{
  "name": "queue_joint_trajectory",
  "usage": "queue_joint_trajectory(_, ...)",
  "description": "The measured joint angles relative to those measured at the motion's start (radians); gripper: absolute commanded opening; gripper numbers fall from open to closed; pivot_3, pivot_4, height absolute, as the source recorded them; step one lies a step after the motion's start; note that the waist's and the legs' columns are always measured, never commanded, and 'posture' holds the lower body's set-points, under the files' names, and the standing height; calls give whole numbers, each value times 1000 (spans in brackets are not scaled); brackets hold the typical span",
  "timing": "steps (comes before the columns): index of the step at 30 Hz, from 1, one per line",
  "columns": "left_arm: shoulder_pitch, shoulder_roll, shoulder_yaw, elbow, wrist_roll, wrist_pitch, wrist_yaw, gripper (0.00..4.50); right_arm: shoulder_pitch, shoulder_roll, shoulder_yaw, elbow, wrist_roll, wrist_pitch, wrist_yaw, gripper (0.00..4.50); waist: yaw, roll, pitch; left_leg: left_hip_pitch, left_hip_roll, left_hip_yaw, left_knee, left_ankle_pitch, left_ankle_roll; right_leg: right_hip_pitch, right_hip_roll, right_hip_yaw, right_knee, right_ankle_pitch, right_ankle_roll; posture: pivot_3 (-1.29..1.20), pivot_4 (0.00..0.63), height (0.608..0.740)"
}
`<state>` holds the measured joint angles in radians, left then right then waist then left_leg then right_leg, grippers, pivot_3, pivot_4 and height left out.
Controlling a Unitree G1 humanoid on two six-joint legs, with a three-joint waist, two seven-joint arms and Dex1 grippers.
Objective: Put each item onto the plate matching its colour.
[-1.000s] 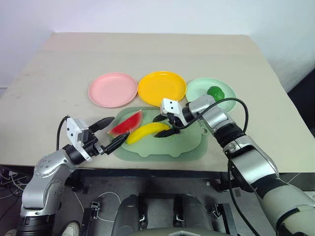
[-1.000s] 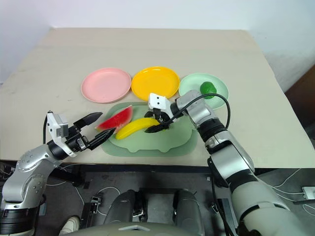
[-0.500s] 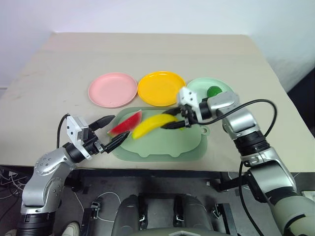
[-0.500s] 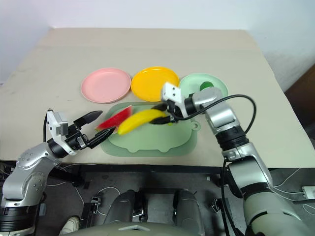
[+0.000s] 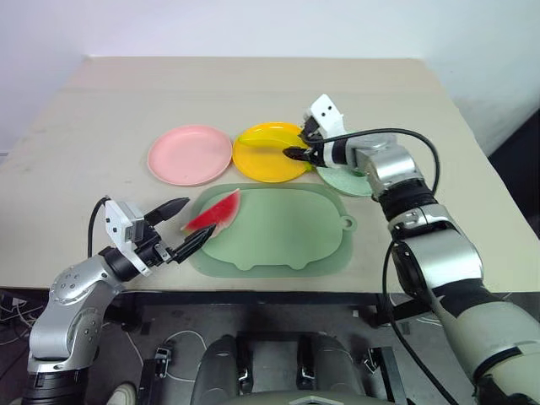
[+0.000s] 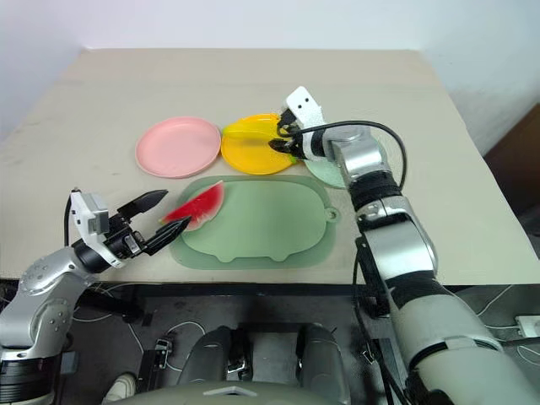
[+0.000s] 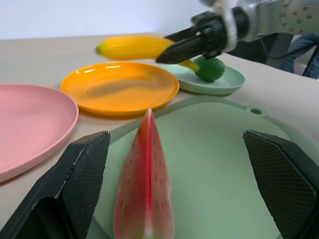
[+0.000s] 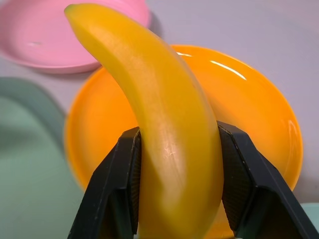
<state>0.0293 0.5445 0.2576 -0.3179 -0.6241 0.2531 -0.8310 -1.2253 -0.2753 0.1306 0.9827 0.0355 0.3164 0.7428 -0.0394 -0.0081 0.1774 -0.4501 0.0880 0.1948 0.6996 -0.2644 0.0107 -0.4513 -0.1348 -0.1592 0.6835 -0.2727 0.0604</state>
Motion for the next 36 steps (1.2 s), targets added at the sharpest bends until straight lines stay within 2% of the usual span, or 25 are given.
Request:
queue_joint_trajectory(7,-1,-1,0,-19,0,5,21,4500,-84,103,-10,244,-53,-33,-158,1718,-6,0,0,0,0,0,0,0,0,0,0,1,0,0,0,0,150,695)
queue_joint_trajectory(15,0,-1,0,-49,-9,26,46,4500,-92,136,-32,288,-77,-64,-195,4453,-5,0,0,-1,0,0,0,0,0,-1,0,1,1,0,0,0,150,695)
queue_joint_trajectory(21,9,1,0,-74,-20,45,63,4500,-103,101,-67,242,-60,-115,-126,4481,-5,0,0,-1,0,0,0,0,0,-1,0,2,1,0,0,0,150,695)
queue_joint_trajectory(24,7,2,1,-90,-23,53,73,4500,-45,83,-86,95,-24,-124,-49,4481,-4,0,0,-1,0,0,0,0,0,-1,0,2,0,0,0,0,150,695)
queue_joint_trajectory(27,11,6,4,-96,-34,64,74,4500,100,59,-96,-159,27,-91,27,4481,-1,0,0,-1,0,0,0,0,0,0,0,2,0,0,0,0,150,695)
queue_joint_trajectory(32,28,9,26,-99,-43,82,98,4500,445,3,-75,-686,148,98,143,4481,-3,0,0,0,0,-1,0,0,0,0,0,2,0,0,0,0,150,695)
queue_joint_trajectory(36,39,7,38,-105,-48,100,133,4500,567,-25,-66,-982,224,259,136,4481,-5,0,0,2,1,-1,-1,0,-1,1,0,2,0,0,0,0,150,695)
